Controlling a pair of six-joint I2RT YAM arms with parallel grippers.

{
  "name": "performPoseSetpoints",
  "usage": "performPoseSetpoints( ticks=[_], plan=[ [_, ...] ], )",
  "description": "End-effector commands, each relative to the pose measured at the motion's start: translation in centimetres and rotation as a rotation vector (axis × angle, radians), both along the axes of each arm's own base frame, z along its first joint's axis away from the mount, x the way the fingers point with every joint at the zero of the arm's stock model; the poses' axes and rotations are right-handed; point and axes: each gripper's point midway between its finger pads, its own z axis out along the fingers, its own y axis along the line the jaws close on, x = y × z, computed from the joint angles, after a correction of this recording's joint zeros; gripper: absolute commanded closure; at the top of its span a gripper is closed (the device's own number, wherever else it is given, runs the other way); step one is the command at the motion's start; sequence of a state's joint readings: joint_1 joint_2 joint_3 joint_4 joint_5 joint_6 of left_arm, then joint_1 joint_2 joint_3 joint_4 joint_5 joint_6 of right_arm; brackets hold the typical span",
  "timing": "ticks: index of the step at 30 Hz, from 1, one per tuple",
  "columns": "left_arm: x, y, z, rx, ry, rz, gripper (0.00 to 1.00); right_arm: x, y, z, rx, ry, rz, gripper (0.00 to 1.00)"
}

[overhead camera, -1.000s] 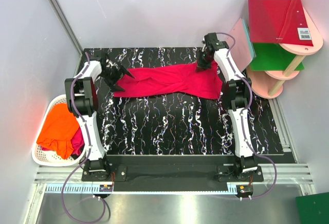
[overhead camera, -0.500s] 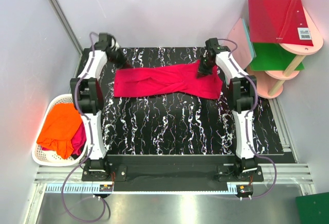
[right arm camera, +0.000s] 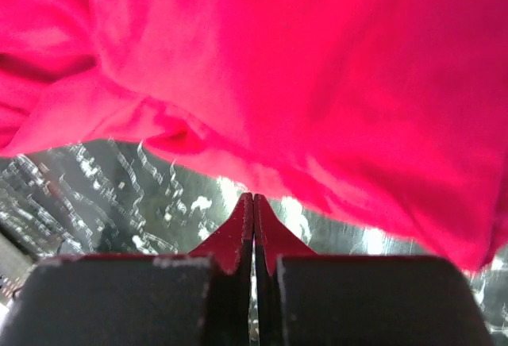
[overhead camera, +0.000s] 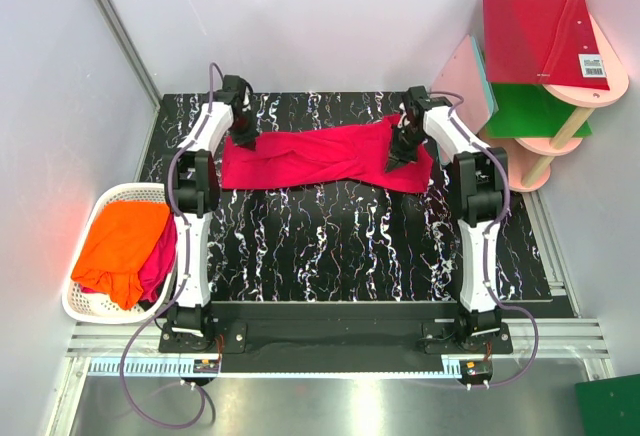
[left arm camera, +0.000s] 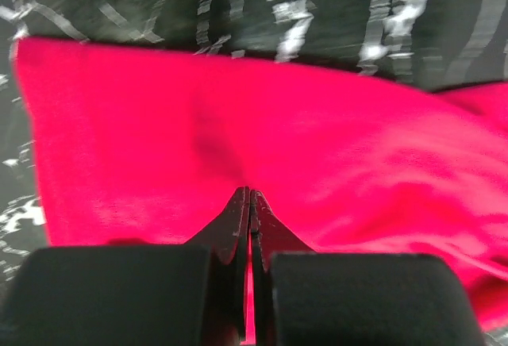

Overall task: Fold and stack the t-shirts
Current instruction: Rotate the tshirt 90 degrees

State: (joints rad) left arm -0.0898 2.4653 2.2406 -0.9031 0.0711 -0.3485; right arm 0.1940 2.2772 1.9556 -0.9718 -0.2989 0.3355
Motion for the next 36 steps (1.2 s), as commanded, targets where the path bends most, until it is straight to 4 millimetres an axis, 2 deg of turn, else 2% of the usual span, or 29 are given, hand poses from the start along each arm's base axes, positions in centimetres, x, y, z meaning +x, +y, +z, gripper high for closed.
performPoseSetpoints(
  ticks=[1, 5, 7, 10, 12, 13, 14, 16, 17, 19, 20, 21, 22, 23, 27, 28, 32, 33, 34, 36],
  plan=[
    [0.4, 2.2, 1.2, 0.149, -0.027, 0.010, 1.00, 1.9, -0.9, -1.7, -0.066, -0.004, 0.019, 1.00],
    [-0.3, 2.8, 0.2, 0.186, 0.027, 0.019, 1.00, 4.1, -1.7, -4.0, -0.138, 0.015, -0.018, 1.00],
    [-1.4, 3.2, -0.8, 0.200, 0.084, 0.025, 1.00, 5.2, -2.1, -4.3, -0.167, 0.005, -0.041, 1.00],
    [-3.9, 3.5, -2.4, 0.215, 0.199, 0.036, 1.00, 7.7, -2.2, -4.7, -0.196, -0.045, -0.075, 1.00],
    [-6.3, 3.0, -3.7, 0.183, 0.303, 0.046, 1.00, 9.5, -2.3, -5.0, -0.207, -0.093, -0.100, 1.00],
    [-6.9, 2.8, -3.8, 0.182, 0.320, 0.053, 1.00, 10.6, -2.2, -4.4, -0.200, -0.138, -0.108, 1.00],
    [-8.2, 2.1, -4.5, 0.153, 0.366, 0.055, 1.00, 10.9, -2.1, -5.2, -0.198, -0.137, -0.111, 1.00],
    [-9.4, 1.4, -4.1, 0.124, 0.392, 0.062, 1.00, 11.9, -1.6, -5.5, -0.171, -0.169, -0.124, 1.00],
    [-11.0, 0.5, -4.0, 0.088, 0.442, 0.065, 1.00, 12.2, -1.1, -5.4, -0.142, -0.178, -0.120, 1.00],
    [-12.7, -1.0, -3.9, 0.032, 0.499, 0.041, 1.00, 12.9, -0.3, -5.3, -0.101, -0.198, -0.137, 1.00],
    [-14.6, -1.9, -4.0, 0.030, 0.555, 0.021, 1.00, 13.1, 0.2, -5.1, -0.069, -0.203, -0.134, 1.00],
    [-15.6, -2.6, -4.0, 0.019, 0.581, 0.002, 1.00, 13.3, 0.6, -5.1, -0.045, -0.204, -0.144, 1.00],
    [-16.7, -3.5, -3.8, -0.004, 0.607, -0.014, 1.00, 13.8, 1.0, -5.0, -0.023, -0.223, -0.150, 1.00],
    [-18.6, -4.8, -3.8, -0.009, 0.640, -0.043, 1.00, 14.0, 1.8, -4.7, 0.019, -0.228, -0.143, 1.00],
    [-22.7, -8.6, -3.6, -0.033, 0.708, -0.145, 1.00, 15.4, 4.1, -4.0, 0.140, -0.277, -0.128, 1.00],
    [-23.9, -10.3, -3.5, -0.059, 0.728, -0.181, 1.00, 16.0, 4.4, -4.0, 0.158, -0.303, -0.124, 1.00],
    [-27.9, -11.6, -3.5, -0.054, 0.803, -0.233, 1.00, 17.1, 6.6, -2.6, 0.237, -0.377, -0.074, 1.00],
    [-28.5, -11.7, -3.4, -0.057, 0.814, -0.237, 1.00, 17.3, 7.3, -2.3, 0.250, -0.394, -0.059, 1.00],
    [-29.5, -12.8, -3.1, -0.100, 0.830, -0.263, 1.00, 17.8, 7.8, -1.7, 0.269, -0.431, -0.047, 1.00],
    [-30.6, -13.2, -3.0, -0.107, 0.835, -0.295, 1.00, 17.9, 9.0, -0.8, 0.299, -0.458, -0.016, 1.00]
  ],
)
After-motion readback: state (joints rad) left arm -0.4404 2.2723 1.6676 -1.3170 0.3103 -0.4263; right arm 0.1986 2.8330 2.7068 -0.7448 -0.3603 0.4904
